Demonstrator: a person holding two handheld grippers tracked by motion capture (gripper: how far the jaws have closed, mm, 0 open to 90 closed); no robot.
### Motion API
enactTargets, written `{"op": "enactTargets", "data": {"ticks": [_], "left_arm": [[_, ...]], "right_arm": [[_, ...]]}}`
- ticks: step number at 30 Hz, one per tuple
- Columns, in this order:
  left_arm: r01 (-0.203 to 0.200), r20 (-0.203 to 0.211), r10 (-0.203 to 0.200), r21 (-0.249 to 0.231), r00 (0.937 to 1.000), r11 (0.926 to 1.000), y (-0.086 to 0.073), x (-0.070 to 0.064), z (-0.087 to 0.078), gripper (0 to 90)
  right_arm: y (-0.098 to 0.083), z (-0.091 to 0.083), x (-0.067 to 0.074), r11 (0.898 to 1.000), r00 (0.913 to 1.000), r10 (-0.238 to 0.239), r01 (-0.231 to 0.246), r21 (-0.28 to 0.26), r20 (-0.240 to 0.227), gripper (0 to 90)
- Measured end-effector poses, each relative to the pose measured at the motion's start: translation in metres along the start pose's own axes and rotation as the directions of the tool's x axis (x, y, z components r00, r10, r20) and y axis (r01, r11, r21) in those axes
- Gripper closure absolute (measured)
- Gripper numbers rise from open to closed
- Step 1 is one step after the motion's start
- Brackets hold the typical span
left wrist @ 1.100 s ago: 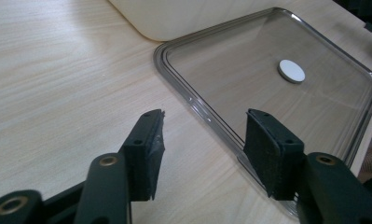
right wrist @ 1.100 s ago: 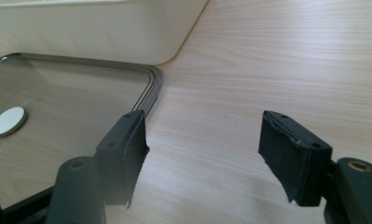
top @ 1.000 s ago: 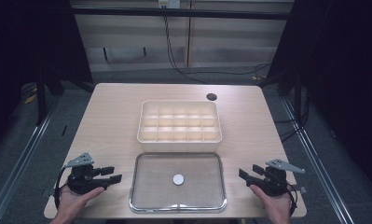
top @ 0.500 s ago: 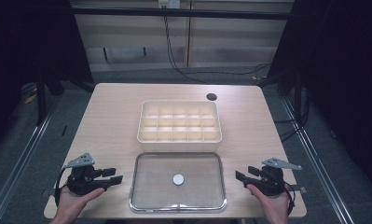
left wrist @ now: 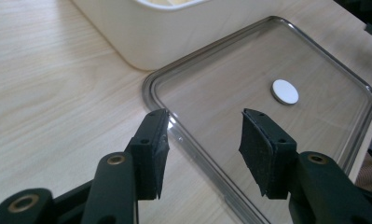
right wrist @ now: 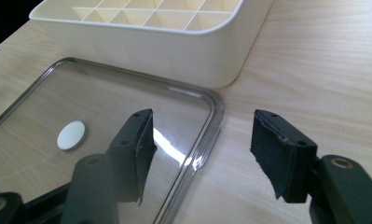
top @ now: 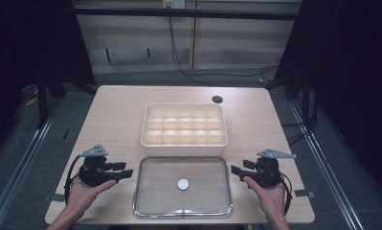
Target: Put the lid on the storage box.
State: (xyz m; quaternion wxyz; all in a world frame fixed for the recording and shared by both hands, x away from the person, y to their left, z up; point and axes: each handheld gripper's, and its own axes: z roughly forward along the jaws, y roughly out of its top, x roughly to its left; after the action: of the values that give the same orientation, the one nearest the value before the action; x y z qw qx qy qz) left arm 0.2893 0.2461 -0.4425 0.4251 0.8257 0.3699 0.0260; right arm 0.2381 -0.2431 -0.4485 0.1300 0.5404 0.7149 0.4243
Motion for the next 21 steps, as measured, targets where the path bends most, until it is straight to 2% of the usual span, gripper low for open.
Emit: {"op": "enactTargets", "data": {"ticks": [1,3,6,10,12,15,16,19,21], "left_arm": [[0.000,0.001,0.000,-0.004,1.0000,1.0000,0.001,0.000,0.001,52.2],[0.009,0.020,-0.009,-0.007,0.9998,0.9999,0.002,0.000,0.006,53.6],[0.006,0.004,-0.006,0.004,1.0000,1.0000,-0.001,0.000,0.017,53.9],[0.018,0.020,-0.019,0.027,0.9996,0.9995,-0.006,0.003,0.024,52.5],[0.026,0.004,-0.026,0.038,0.9997,0.9990,-0.009,0.005,0.025,51.3],[0.026,-0.014,-0.026,0.048,0.9996,0.9985,-0.012,0.009,0.027,50.0],[0.032,-0.019,-0.031,0.048,0.9993,0.9983,-0.013,0.009,0.028,50.1],[0.003,-0.025,-0.001,0.066,0.9997,0.9978,-0.015,0.006,0.030,49.9],[-0.010,-0.009,0.010,0.078,0.9999,0.9969,-0.017,0.004,0.032,48.3]], "right_arm": [[0.002,0.001,0.000,1.000,0.9999,0.009,-0.009,0.009,0.007,40.0],[0.004,0.005,0.000,1.000,0.9998,0.020,-0.020,0.013,-0.007,40.4],[0.005,0.013,0.000,1.000,0.9996,0.018,-0.018,0.023,-0.021,41.8],[0.007,0.025,0.000,0.999,0.9992,0.014,-0.013,0.044,-0.036,45.0],[0.010,0.030,-0.001,0.999,0.9997,-0.007,0.008,0.050,-0.025,45.7],[0.006,0.034,-0.001,1.000,0.9992,0.006,-0.005,0.029,-0.038,47.0],[0.004,0.036,-0.001,0.999,0.9993,0.002,0.000,0.043,-0.038,47.0],[-0.001,0.038,0.000,0.998,0.9993,-0.011,0.013,0.063,-0.035,46.3],[-0.002,0.038,0.001,0.998,0.9995,-0.008,0.009,0.057,-0.031,44.9]]}}
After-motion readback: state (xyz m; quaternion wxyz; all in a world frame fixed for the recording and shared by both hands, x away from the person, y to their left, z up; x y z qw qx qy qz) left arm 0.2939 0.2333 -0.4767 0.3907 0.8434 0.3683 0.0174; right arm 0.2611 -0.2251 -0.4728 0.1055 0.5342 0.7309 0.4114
